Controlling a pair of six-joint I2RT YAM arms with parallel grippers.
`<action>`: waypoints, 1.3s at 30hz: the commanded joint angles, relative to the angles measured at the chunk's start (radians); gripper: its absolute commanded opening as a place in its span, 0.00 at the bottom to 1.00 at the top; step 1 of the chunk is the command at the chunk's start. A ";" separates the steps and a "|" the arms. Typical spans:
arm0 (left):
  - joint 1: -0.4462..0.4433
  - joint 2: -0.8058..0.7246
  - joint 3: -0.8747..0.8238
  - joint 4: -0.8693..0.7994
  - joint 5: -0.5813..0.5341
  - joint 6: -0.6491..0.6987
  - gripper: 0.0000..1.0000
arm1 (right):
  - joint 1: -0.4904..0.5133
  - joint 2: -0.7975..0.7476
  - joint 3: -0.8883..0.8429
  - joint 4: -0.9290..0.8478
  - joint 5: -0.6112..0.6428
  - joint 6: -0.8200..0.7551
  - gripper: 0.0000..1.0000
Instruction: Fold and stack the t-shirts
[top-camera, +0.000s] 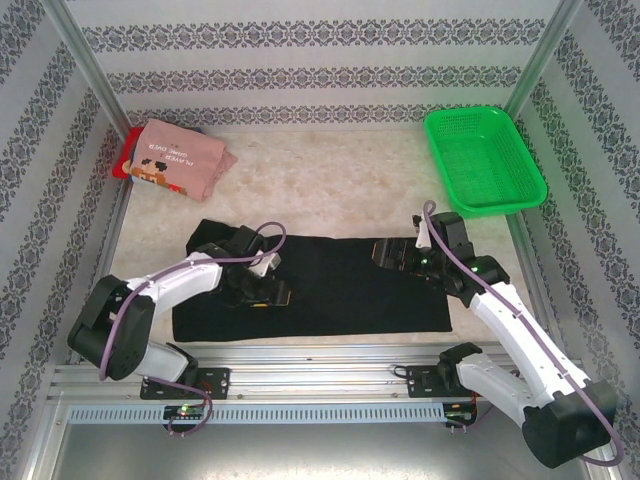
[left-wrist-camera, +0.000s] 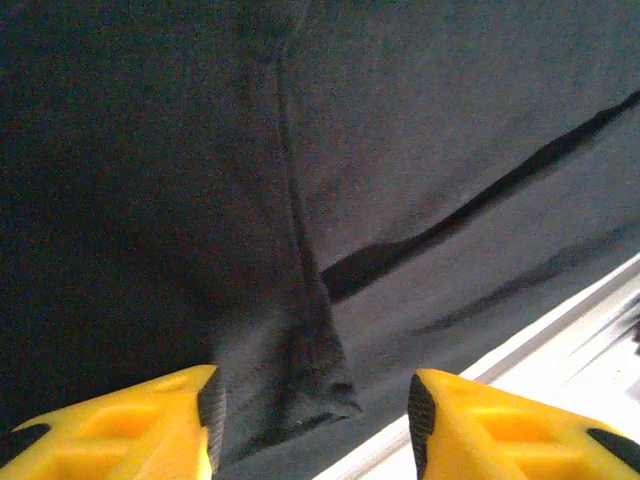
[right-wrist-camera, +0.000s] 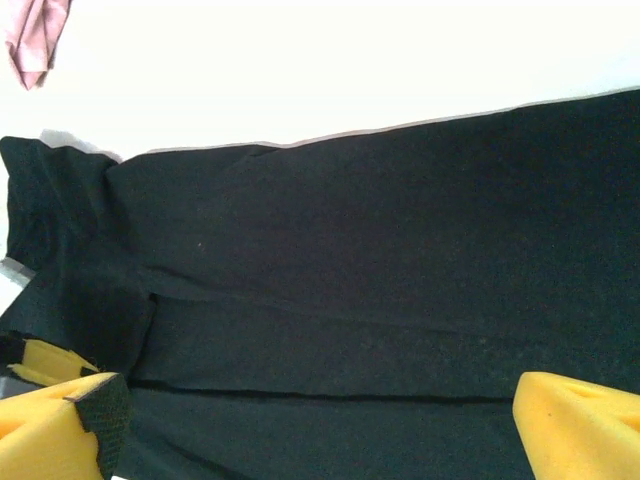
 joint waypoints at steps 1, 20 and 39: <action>-0.006 -0.125 0.030 0.021 -0.037 -0.106 0.63 | -0.008 0.031 0.007 -0.043 0.043 0.012 0.98; 0.203 -0.271 0.018 -0.281 -0.538 -0.429 0.77 | 0.010 0.489 0.086 -0.055 0.148 0.119 0.96; 0.217 0.136 0.064 0.009 -0.574 -0.404 0.67 | 0.109 0.711 0.101 -0.017 0.267 0.318 0.75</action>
